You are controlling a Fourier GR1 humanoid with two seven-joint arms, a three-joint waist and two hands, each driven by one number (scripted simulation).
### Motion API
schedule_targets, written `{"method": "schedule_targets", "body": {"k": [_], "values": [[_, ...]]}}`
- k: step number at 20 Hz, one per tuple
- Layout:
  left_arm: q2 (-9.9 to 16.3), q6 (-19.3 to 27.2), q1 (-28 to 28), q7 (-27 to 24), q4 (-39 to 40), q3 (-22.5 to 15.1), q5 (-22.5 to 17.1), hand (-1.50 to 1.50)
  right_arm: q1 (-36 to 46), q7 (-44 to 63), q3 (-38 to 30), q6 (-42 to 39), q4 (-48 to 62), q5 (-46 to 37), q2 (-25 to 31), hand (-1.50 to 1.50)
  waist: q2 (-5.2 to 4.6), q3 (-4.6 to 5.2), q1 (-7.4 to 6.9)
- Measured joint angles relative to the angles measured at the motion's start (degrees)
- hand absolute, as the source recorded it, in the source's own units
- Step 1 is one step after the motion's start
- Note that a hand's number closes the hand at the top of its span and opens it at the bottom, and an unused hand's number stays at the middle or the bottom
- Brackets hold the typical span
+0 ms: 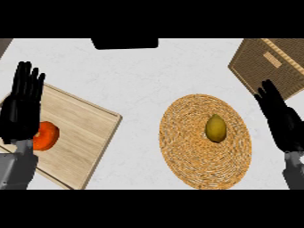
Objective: Pick the lemon from the placemat and place it in the basket
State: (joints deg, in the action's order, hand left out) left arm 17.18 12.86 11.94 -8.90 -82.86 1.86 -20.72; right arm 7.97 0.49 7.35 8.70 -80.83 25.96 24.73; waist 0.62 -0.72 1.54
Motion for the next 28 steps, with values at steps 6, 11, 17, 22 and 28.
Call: {"method": "schedule_targets", "body": {"k": [6, 11, 17, 22, 28], "values": [[4.6, -0.9, -1.2, 5.9, 3.2, -4.6, 6.2, 0.0, 1.5, -12.9, -5.6, -12.0, 3.3, 7.1, -2.6, 1.5, -0.96, 0.09, -0.96], [6.8, -2.6, -1.8, 11.4, 5.6, -8.2, 8.8, 0.0, 3.3, -31.8, -4.7, -17.6, -2.9, 3.2, -7.4, -1.5, -0.67, 0.16, -0.5], [7.2, -2.7, -0.7, 16.2, 6.1, -10.2, 10.9, 0.0, -2.3, -39.4, -2.2, -4.3, -7.9, -11.0, -11.2, -1.5, -0.38, 0.66, -0.26], [7.7, -2.5, -1.4, 17.0, 5.9, -10.4, 11.5, 0.0, -6.5, -30.3, -4.4, 2.5, -9.9, -22.0, -0.5, -1.5, -0.13, 0.97, 0.46], [7.2, -2.0, -1.1, 18.1, 5.9, -10.7, 12.1, 0.0, -11.8, -17.7, -3.3, -4.9, -15.7, -29.1, 15.6, -1.5, -0.15, 1.05, 0.56]]}}
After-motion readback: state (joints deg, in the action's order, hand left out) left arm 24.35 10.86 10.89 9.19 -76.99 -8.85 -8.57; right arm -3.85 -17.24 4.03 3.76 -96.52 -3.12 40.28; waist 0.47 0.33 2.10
